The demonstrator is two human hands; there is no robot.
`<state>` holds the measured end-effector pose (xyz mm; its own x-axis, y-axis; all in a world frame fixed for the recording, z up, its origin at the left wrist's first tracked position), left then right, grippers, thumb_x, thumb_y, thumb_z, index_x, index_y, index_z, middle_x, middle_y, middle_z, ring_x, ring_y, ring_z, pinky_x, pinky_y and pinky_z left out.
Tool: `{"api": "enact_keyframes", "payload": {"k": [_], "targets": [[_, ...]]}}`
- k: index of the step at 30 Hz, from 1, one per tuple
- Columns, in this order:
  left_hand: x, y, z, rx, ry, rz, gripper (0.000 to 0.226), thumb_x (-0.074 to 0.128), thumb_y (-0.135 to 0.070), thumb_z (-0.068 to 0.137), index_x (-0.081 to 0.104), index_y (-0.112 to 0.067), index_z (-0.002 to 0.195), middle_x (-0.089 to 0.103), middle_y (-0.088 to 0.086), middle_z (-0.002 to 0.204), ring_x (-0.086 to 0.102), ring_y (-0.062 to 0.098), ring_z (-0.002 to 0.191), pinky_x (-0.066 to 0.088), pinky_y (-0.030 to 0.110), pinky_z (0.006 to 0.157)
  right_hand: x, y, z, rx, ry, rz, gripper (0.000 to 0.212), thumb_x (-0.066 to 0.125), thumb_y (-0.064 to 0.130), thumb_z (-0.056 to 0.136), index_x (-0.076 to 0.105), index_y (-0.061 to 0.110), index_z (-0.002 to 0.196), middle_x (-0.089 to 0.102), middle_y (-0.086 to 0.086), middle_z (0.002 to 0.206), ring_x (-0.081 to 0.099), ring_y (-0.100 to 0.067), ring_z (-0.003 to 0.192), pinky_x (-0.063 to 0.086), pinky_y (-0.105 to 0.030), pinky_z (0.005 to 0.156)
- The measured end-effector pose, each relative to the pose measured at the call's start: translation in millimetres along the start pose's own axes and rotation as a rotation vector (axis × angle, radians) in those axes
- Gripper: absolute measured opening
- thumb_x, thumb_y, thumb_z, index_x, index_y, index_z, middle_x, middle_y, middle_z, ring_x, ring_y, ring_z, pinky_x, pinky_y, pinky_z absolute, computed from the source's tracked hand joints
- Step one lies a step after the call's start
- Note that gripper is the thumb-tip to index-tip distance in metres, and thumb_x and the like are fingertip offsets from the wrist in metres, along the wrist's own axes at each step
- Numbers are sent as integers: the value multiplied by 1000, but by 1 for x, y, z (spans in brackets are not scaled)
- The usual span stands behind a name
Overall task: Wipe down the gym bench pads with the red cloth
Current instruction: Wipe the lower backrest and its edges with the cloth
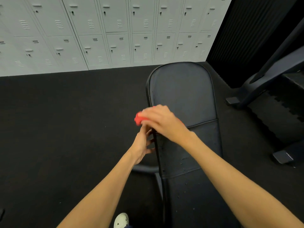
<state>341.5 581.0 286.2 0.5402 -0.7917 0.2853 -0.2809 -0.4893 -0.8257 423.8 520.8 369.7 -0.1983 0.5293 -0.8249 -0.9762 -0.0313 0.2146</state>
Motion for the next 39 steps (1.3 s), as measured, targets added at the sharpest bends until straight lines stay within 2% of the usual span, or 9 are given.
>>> {"api": "enact_keyframes", "payload": {"k": [5, 9, 11, 14, 19, 27, 31, 34, 39], "targets": [[-1, -1, -2, -6, 79, 22, 42, 19, -62, 103, 26, -63, 145, 48, -16, 141, 53, 17, 127, 50, 43, 93, -59, -53, 53, 477, -571, 149, 20, 54, 16, 97, 70, 13, 109, 67, 1, 112, 57, -16, 107, 41, -31, 97], [-1, -1, -1, -1, 78, 26, 43, 20, -61, 104, 25, -62, 146, 45, -13, 142, 47, 22, 133, 47, 45, 98, -52, -91, 77, 833, -532, -35, 31, 43, 27, 102, 63, 9, 117, 60, -9, 117, 49, -28, 113, 33, -36, 101], [-1, -1, 0, -4, 69, 21, 43, 21, -61, 104, 26, -61, 146, 46, -14, 141, 49, 21, 130, 48, 45, 96, -36, -72, 89, 750, -425, -167, 30, 47, 32, 99, 67, 11, 108, 61, -10, 112, 50, -30, 110, 30, -40, 102], [0, 1, 1, -18, 49, 13, 41, 22, -60, 104, 34, -60, 143, 52, -18, 132, 54, 17, 124, 48, 46, 94, -7, -27, 93, 285, -284, -288, 23, 65, 27, 87, 70, 7, 76, 65, -10, 81, 60, -30, 84, 43, -41, 84], [1, 1, 2, -16, 6, 17, 31, 28, -56, 104, 59, -55, 107, 62, -24, 112, 61, 6, 105, 54, 34, 74, 22, -1, 54, -214, 130, -520, 27, 67, 31, 85, 70, 16, 63, 62, 0, 64, 63, -22, 69, 53, -33, 74], [6, 8, 0, 87, 79, 75, 46, 28, -63, 101, 11, -69, 144, 41, -24, 147, 41, 13, 137, 48, 37, 91, -3, -41, 70, 192, -89, -368, 29, 52, 35, 96, 70, 17, 110, 61, -6, 127, 50, -25, 127, 23, -52, 112], [6, 9, -3, 81, 63, 45, 45, 30, -64, 101, 22, -66, 145, 45, -18, 149, 45, 13, 135, 45, 44, 103, 0, -33, 59, 209, -115, -266, 25, 56, 27, 95, 71, 11, 108, 63, -8, 124, 48, -30, 129, 27, -51, 111], [5, 8, -6, 56, 39, -4, 34, 28, -67, 100, 45, -69, 130, 53, -18, 140, 52, 7, 124, 49, 38, 92, 1, -22, 38, 122, -127, -237, 18, 65, 20, 90, 74, 7, 99, 67, -13, 117, 53, -36, 123, 34, -52, 107], [4, 9, -7, 55, 23, -45, 52, 22, -68, 100, 47, -46, 140, 52, -12, 143, 54, 8, 123, 49, 37, 88, 16, 0, -17, 70, -106, -175, 22, 62, 21, 88, 75, 5, 95, 69, -13, 112, 58, -38, 116, 41, -50, 101]]}}
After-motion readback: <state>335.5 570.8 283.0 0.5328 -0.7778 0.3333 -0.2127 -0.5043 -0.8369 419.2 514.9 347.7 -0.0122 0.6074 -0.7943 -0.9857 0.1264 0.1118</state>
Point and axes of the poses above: each hand's wrist, its own z-axis towards the middle knuckle, its own x-axis out of the palm, y = z × x, the point moved 3 cm from there along z, towards the middle knuckle
